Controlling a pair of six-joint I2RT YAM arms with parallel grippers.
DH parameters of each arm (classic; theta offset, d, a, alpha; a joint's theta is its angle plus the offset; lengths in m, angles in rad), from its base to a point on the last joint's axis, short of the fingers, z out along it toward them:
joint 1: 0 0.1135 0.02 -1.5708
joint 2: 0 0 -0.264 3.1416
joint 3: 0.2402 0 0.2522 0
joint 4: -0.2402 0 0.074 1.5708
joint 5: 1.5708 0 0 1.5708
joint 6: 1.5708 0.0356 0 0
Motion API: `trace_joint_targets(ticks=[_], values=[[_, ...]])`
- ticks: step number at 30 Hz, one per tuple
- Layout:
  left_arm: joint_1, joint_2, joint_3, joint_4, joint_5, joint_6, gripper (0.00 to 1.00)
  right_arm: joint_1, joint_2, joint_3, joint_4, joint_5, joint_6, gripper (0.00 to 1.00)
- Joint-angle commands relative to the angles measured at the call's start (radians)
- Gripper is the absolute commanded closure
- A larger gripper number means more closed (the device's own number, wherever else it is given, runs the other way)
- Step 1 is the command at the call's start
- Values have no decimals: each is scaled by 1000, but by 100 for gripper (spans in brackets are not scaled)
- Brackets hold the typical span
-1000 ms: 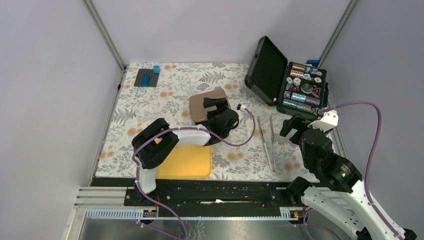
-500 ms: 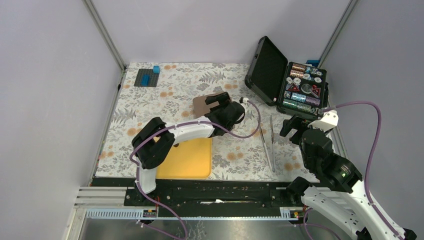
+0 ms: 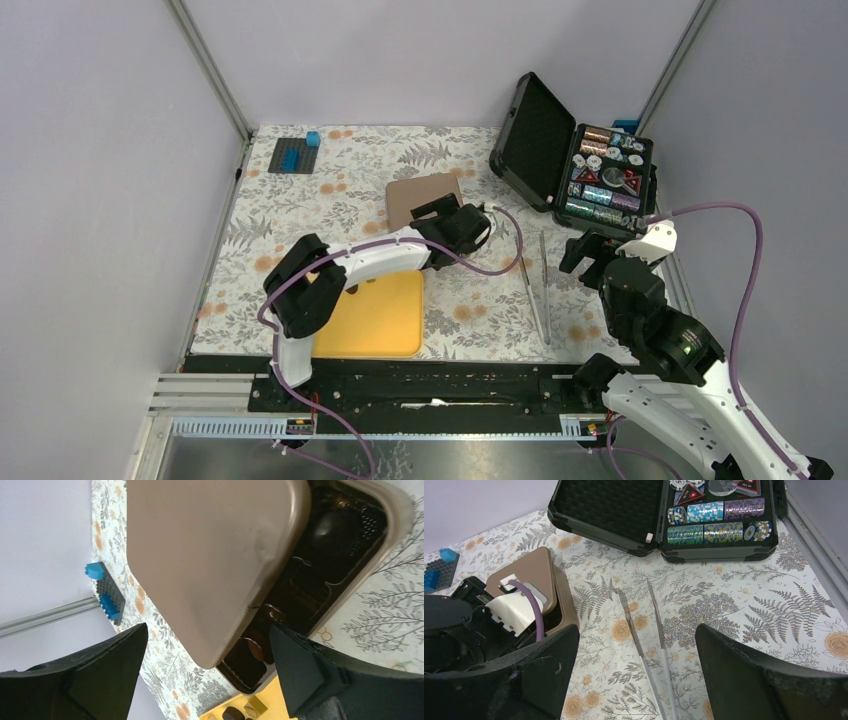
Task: Pack the chocolate
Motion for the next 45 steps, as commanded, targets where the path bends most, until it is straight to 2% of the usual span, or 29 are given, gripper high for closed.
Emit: trace_joint_targets(ticks=[1, 12, 16, 18, 21, 24, 29, 36, 41, 45], values=[[2, -60, 77, -80, 88, -66, 1, 6, 5, 1, 38, 7, -2, 7], [2, -140, 149, -205, 248, -171, 1, 6, 17, -7, 47, -8, -3, 7], [26, -238, 159, -209, 378, -233, 1, 6, 51, -3, 65, -43, -15, 7], [79, -286, 177, -194, 449, -293, 1, 6, 79, 0, 73, -73, -27, 7], [252, -299, 242, -205, 617, -438, 1, 7, 156, 10, 84, -145, -38, 7], [418, -225, 368, -268, 785, -603, 1, 5, 236, 18, 97, -229, -34, 7], [523, -13, 590, -337, 841, -752, 1, 6, 331, 19, 141, -362, -5, 7], [590, 208, 769, -231, 945, -954, 1, 6, 330, 11, 128, -417, 35, 7], [595, 339, 879, -214, 924, -1048, 2, 7, 283, -1, 83, -412, 55, 6], [594, 385, 869, -176, 893, -1080, 3, 5, 266, -11, 68, -418, 67, 6]])
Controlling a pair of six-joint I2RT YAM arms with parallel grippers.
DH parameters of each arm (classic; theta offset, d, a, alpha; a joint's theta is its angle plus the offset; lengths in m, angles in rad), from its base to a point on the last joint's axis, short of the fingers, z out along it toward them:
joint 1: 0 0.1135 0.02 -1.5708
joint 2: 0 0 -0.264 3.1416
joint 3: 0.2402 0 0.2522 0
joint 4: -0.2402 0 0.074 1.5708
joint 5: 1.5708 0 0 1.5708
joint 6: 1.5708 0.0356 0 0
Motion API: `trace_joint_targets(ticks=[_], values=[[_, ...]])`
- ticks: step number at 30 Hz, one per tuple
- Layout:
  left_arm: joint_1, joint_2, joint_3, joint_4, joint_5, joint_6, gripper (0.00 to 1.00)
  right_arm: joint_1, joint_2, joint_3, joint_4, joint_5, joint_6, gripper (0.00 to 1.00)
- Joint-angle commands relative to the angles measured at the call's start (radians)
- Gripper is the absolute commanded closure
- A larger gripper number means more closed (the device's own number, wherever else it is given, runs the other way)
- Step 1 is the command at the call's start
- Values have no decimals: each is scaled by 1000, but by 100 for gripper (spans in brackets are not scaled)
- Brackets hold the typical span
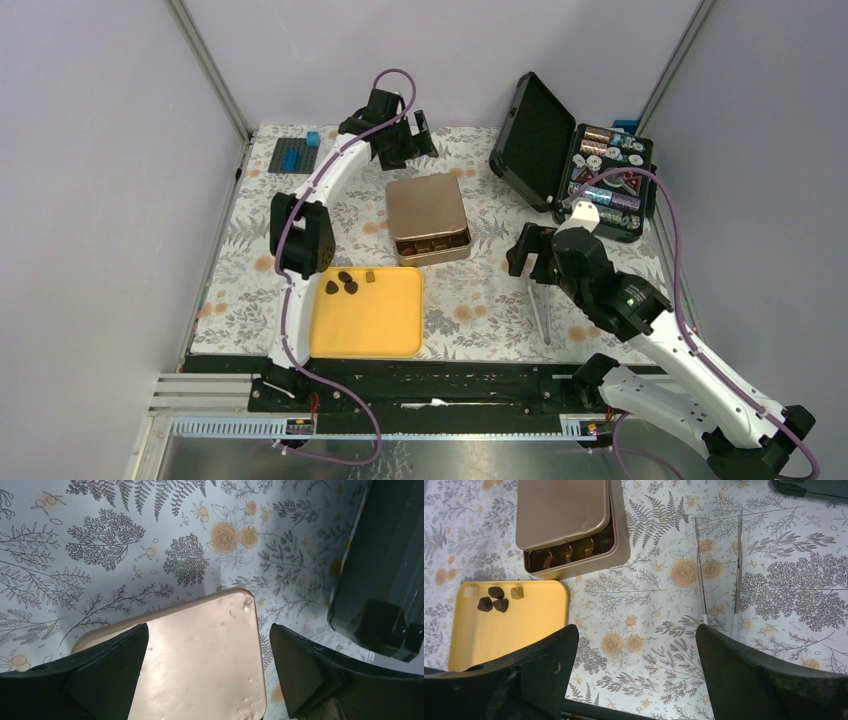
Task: Pack the chocolate
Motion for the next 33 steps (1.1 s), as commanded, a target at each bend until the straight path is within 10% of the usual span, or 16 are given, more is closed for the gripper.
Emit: trace_joint_targets(ticks=[1, 33], values=[[4, 15, 63, 89, 1, -78, 3, 5, -23, -8, -23, -18, 29, 6], [-27, 98, -6, 92, 94, -2, 3, 5, -10, -14, -12, -22, 50, 5]])
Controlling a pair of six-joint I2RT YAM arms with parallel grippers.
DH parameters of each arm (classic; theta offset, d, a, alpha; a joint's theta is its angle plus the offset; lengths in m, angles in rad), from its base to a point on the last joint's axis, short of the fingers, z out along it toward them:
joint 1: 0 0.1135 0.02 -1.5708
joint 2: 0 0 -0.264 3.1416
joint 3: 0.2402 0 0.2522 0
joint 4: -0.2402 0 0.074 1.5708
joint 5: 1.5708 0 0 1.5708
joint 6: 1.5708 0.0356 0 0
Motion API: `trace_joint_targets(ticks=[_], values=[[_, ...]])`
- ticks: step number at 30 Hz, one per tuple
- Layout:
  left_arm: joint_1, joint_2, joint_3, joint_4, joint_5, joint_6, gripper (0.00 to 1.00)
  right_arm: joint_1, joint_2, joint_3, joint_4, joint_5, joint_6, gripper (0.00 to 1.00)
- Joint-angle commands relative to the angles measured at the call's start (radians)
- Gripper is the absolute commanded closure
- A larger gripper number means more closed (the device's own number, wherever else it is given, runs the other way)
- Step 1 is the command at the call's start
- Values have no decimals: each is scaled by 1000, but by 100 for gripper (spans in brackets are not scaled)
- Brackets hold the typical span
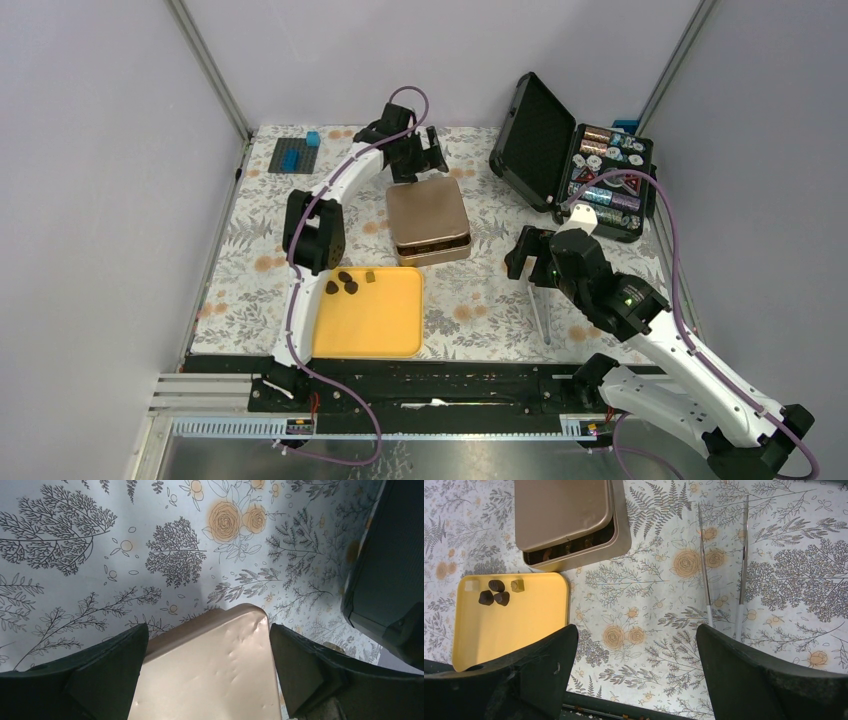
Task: Pack the chocolate
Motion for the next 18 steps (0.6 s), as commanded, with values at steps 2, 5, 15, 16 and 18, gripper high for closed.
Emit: trace_joint_targets(ticks=[2, 5, 15, 16, 18], values=[[-4, -27, -29, 38, 32, 22, 3, 5, -1, -3, 9, 3, 14, 5], [-6, -42, -47, 43, 33, 24, 3, 5, 0, -4, 10, 2, 14, 5], [-16, -82, -81, 50, 34, 38, 3, 4, 10, -6, 23, -6, 13, 5], [-17, -84, -83, 48, 34, 39, 3, 5, 9, -7, 24, -6, 12, 5], [-19, -88, -90, 49, 34, 40, 3, 4, 6, -9, 24, -6, 12, 5]])
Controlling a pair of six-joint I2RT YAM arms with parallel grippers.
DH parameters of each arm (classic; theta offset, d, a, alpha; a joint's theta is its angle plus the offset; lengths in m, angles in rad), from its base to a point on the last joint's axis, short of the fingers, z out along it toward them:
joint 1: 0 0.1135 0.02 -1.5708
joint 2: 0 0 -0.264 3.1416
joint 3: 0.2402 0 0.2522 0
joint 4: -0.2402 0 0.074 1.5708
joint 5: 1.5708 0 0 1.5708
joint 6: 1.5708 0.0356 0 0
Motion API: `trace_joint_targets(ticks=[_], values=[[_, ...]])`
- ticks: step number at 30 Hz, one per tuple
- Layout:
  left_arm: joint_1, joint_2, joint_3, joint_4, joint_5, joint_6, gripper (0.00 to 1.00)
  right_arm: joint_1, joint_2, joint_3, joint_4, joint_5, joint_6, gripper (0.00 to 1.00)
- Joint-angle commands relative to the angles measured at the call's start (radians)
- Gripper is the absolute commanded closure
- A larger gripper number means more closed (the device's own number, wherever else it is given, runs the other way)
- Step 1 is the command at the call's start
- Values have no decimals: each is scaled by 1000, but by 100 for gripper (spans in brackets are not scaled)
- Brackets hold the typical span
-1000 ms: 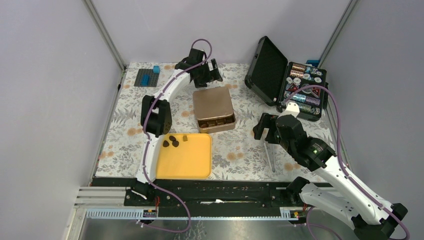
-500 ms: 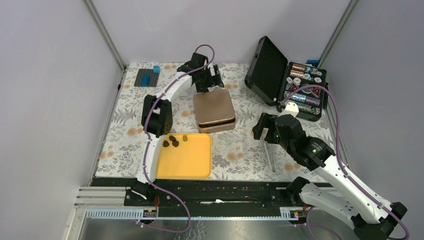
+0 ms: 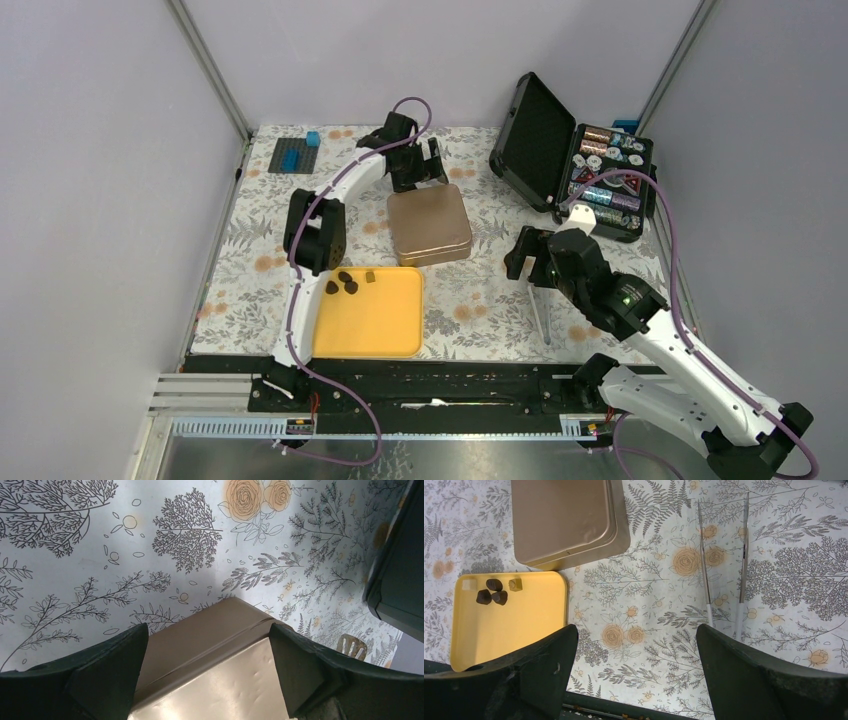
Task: Pack the chocolate
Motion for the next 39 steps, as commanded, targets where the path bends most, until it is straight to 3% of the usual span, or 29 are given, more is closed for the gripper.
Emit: trace_joint_targets(ticks=[1, 17, 23, 28, 33, 36, 39], values=[[-10, -89, -19, 43, 21, 20, 3, 5, -3, -8, 22, -4, 10, 5], [-20, -121, -19, 43, 15, 41, 2, 5, 22, -9, 45, -30, -1, 5], [-19, -155, 34, 0, -49, 66, 1, 5, 138, 33, 73, -107, -37, 5], [-15, -286, -55, 12, -132, 83, 1, 6, 296, 101, 120, -181, -68, 8], [12, -439, -259, 68, -147, 86, 1, 6, 433, 159, 194, -174, -117, 18], [17, -499, -365, 79, -196, 96, 1, 6, 509, 207, 236, -136, -150, 43], [17, -537, -450, 69, -203, 99, 1, 6, 572, 245, 288, -110, -182, 59]])
